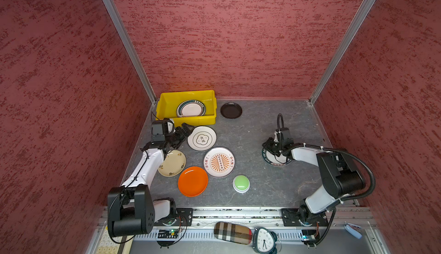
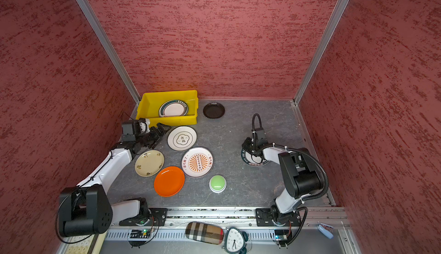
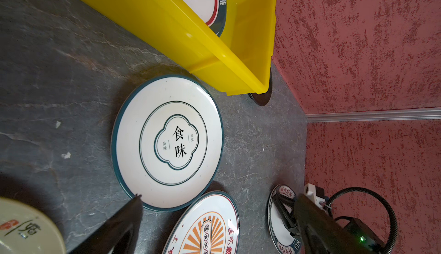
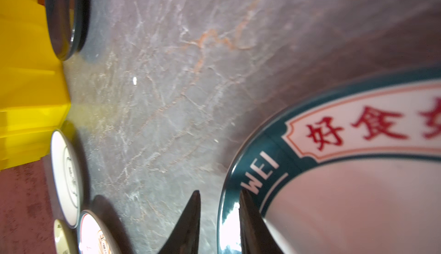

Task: Place the plates into the plastic bin on the countertop
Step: 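Grip the plate rim with the right gripper and tilt it upright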

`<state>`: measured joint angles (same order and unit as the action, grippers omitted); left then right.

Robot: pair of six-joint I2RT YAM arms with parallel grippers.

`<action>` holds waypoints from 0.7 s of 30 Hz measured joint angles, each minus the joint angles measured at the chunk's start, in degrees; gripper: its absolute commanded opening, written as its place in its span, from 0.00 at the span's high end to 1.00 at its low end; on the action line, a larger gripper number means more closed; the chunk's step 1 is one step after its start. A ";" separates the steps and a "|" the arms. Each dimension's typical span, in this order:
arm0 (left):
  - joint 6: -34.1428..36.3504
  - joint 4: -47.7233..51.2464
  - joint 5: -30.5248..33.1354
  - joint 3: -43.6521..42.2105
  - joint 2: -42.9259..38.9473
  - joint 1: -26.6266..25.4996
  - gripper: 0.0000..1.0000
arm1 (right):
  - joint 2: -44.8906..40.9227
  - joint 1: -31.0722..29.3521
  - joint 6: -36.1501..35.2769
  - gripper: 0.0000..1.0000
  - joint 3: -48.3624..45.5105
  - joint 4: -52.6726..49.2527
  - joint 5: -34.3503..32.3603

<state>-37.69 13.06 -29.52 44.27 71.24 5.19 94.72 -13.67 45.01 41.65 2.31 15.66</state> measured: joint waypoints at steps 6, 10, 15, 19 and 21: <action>0.00 0.26 -0.02 0.00 -0.44 0.00 0.01 | 2.16 0.00 0.85 0.64 1.31 2.38 3.65; 0.00 0.39 0.00 0.00 -0.48 0.00 0.01 | 2.36 0.00 0.87 0.59 2.19 2.38 5.31; 0.00 1.05 0.02 0.00 -1.01 0.00 0.01 | -0.02 0.02 -0.74 0.48 2.84 -0.66 4.85; 0.00 1.11 0.00 0.00 -1.40 0.00 0.01 | -6.34 1.11 -2.89 0.39 2.84 -6.01 2.71; 0.00 1.09 0.00 0.00 -1.42 0.00 0.00 | -10.14 2.32 -3.82 0.38 2.78 -7.98 1.70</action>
<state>-37.69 14.15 -29.52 44.27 69.82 5.19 84.58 -11.35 41.19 44.42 -5.67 17.37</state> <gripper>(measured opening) 0.994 0.611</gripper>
